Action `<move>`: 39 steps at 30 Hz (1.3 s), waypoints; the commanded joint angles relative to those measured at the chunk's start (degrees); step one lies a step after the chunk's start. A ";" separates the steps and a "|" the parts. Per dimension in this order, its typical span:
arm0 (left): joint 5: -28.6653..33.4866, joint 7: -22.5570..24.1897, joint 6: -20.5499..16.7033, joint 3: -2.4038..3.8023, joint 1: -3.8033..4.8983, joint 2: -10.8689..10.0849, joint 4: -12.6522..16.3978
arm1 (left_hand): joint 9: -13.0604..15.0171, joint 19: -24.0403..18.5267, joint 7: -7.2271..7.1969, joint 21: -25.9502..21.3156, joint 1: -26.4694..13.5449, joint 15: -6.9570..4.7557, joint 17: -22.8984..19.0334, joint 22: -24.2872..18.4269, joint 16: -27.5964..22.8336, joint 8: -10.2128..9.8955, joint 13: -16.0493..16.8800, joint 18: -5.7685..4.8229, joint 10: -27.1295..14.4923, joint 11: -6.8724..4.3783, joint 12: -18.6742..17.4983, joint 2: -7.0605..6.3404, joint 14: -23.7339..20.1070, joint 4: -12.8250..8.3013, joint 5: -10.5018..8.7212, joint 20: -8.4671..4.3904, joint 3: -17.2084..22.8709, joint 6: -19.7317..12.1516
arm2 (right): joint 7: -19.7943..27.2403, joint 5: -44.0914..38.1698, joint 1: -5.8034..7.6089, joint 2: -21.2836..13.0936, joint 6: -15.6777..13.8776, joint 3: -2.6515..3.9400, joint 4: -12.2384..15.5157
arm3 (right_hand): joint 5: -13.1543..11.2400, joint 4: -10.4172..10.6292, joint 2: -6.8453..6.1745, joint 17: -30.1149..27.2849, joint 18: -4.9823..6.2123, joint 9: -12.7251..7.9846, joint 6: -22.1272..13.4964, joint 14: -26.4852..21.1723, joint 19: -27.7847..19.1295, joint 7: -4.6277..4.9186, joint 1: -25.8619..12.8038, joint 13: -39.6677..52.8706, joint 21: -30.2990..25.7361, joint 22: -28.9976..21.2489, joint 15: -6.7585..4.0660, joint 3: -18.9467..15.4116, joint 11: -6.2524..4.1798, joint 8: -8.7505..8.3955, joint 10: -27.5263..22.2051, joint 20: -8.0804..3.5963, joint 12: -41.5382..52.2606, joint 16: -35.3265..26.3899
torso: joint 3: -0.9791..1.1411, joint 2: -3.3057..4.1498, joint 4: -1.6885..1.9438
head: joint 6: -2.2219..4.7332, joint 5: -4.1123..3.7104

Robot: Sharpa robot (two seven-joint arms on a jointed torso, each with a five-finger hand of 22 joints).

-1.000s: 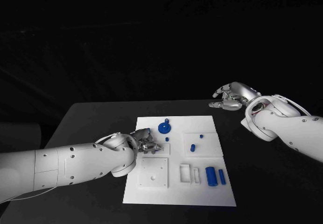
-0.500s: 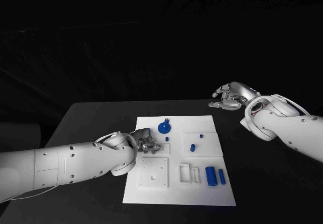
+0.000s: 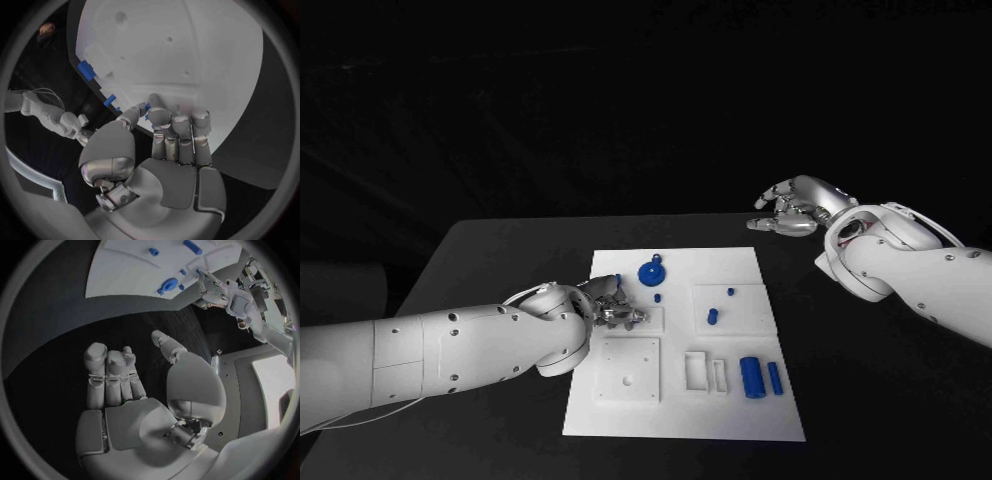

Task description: Assemble the parts on the task board

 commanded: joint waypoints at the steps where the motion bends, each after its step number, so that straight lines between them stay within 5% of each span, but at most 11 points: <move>1: 1.03 0.52 1.53 -0.21 -0.35 0.31 0.27 | -0.15 -0.44 0.02 -0.40 0.08 -0.58 -0.13 0.64 0.04 0.40 -0.05 -0.15 0.05 0.35 -0.41 -1.15 0.30 1.44 -2.03 -7.83 0.23 -0.49 | 0.25 -0.10 -0.04 0.01 0.60 0.02 0.00 | 0.31 0.37 0.11 -0.06 7.90 0.05 0.01 0.18 -0.14 0.28 -0.32 -0.07 -0.23 0.05 -0.15 -0.09 -0.23 0.35 0.05 -0.43 0.15 -0.31 | 0.01 -0.01 0.00 | 0.01 0.00; 11: 1.03 0.57 1.08 -0.19 -0.35 0.03 0.33 | -0.54 -0.58 0.00 -0.49 0.32 -0.72 -0.37 0.59 0.19 0.86 0.01 0.03 -0.02 0.31 -0.46 -4.18 0.16 6.24 -8.75 -7.90 1.12 -0.86 | 0.25 -0.08 -0.06 -0.03 0.60 0.02 0.02 | 0.35 0.42 0.11 -0.05 7.90 0.05 0.00 0.18 -0.14 0.29 -0.35 -0.10 -0.25 0.05 -0.14 -0.11 -0.23 0.34 0.05 -0.43 0.16 -0.32 | -0.01 0.00 0.00 | -0.03 0.02; 15: 1.03 0.62 0.94 -0.17 -0.34 -0.12 0.43 | -0.66 -0.57 0.01 -0.46 0.50 -0.78 -0.47 0.56 0.29 1.07 0.07 0.15 -0.01 0.30 -0.48 -6.37 0.11 10.01 -11.43 -7.94 1.94 -1.09 | 0.26 -0.08 -0.07 -0.05 0.58 0.02 0.00 | 0.37 0.44 0.10 -0.05 7.90 0.05 -0.02 0.18 -0.14 0.29 -0.37 -0.11 -0.25 0.05 -0.14 -0.13 -0.23 0.34 0.05 -0.43 0.17 -0.32 | 0.00 0.01 0.01 | -0.09 -0.02; 20: 1.03 0.68 0.85 -0.16 -0.34 -0.24 0.49 | -0.72 -0.57 0.04 -0.37 1.04 -0.81 -0.51 0.57 0.38 1.20 0.14 0.23 -0.01 0.31 -0.46 -7.59 0.08 12.48 -12.53 -7.95 2.20 -1.30 | 0.26 -0.07 -0.09 -0.08 0.57 0.02 -0.01 | 0.39 0.46 0.10 -0.06 7.90 0.04 -0.03 0.18 -0.14 0.29 -0.38 -0.12 -0.26 0.05 -0.14 -0.14 -0.23 0.33 0.04 -0.43 0.17 -0.33 | 0.00 0.00 0.00 | -0.12 0.00; 26: 1.10 0.73 0.48 -0.13 -0.33 -0.52 0.67 | -0.88 -0.74 0.06 -0.31 2.76 -0.88 -0.64 0.52 0.47 1.40 0.28 0.43 -0.09 0.31 -0.50 -9.63 -0.05 17.73 -17.22 -7.98 1.54 -1.67 | 0.26 -0.07 -0.11 -0.17 0.57 0.02 0.01 | 0.42 0.49 0.10 -0.06 7.90 0.04 -0.04 0.18 -0.13 0.29 -0.38 -0.13 -0.27 0.05 -0.14 -0.14 -0.22 0.32 0.04 -0.43 0.18 -0.34 | 0.04 -0.01 -0.01 | -0.10 0.01; 32: 1.21 0.84 0.34 -0.02 -0.32 -0.68 0.72 | -1.25 -1.01 0.10 -0.36 4.96 -0.93 -0.75 0.51 0.48 1.33 0.36 0.59 -0.19 0.33 -0.57 -10.39 -0.16 22.12 -20.02 -7.98 -1.46 -2.05 | 0.26 -0.06 -0.11 -0.25 0.53 0.02 0.05 | 0.46 0.50 0.10 -0.06 7.90 0.04 -0.05 0.18 -0.13 0.29 -0.37 -0.15 -0.29 0.05 -0.14 -0.15 -0.22 0.32 0.04 -0.44 0.18 -0.34 | 0.02 -0.03 0.04 | -0.05 0.02; 39: 2.05 1.12 0.46 0.32 -0.27 -1.41 1.39 | -1.64 -1.16 0.15 -0.58 4.78 -0.95 -0.86 0.42 0.36 1.12 0.34 0.63 -0.31 0.36 -0.69 -10.62 -0.24 22.53 -20.90 -7.95 -3.89 -2.31 | 0.30 -0.05 -0.16 -0.40 0.46 0.02 0.04 | 0.60 0.53 0.11 -0.06 7.90 0.03 -0.07 0.18 -0.13 0.30 -0.34 -0.18 -0.31 0.06 -0.14 -0.14 -0.22 0.31 0.03 -0.44 0.19 -0.36 | 0.00 -0.05 0.03 | 0.02 -0.01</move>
